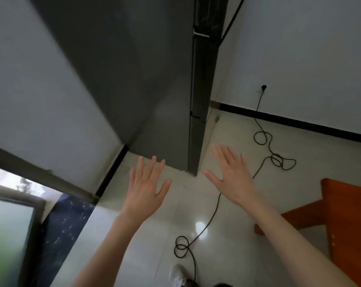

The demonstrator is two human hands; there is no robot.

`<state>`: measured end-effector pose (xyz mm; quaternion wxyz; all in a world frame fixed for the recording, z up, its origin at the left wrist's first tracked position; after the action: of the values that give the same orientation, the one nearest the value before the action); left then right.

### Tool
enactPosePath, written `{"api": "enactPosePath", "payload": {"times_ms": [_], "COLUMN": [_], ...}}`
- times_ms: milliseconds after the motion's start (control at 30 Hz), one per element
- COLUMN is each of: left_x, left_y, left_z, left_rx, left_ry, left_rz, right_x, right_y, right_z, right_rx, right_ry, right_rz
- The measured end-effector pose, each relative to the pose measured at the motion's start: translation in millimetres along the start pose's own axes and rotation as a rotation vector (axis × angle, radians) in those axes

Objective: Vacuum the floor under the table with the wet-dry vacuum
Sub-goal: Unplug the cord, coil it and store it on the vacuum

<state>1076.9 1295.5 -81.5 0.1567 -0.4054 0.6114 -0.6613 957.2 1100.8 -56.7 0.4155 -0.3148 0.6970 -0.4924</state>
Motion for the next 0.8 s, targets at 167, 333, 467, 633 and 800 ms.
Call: {"api": "enactPosePath", "payload": {"times_ms": [167, 333, 467, 633, 800], "left_x": [64, 95, 111, 176, 282], "left_y": [11, 25, 45, 68, 75], "left_z": [33, 66, 102, 198, 306], "left_rx": [-0.089, -0.141, -0.207, -0.196, -0.164], "left_ry": [0.172, 0.291, 0.329, 0.294, 0.349], "left_rz": [-0.029, 0.007, 0.065, 0.056, -0.04], "right_x": [52, 101, 151, 230, 312], "right_y": [-17, -26, -33, -64, -116], "right_z": [-22, -7, 29, 92, 134], "right_rx": [0.034, 0.095, 0.137, 0.135, 0.173], "right_ry": [0.117, 0.231, 0.277, 0.286, 0.306], "right_rz": [-0.025, 0.015, 0.025, 0.024, 0.008]}}
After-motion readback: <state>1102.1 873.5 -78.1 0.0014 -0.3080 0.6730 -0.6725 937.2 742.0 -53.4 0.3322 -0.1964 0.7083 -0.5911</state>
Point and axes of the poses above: each hand's wrist, its own z-axis towards the middle knuckle, its own y-axis out of the palm, x = y × z, the point moved 1 cm from there along z, towards the middle knuckle, and after that the axes turned 2 degrees about -y, right-handed, at the moved point
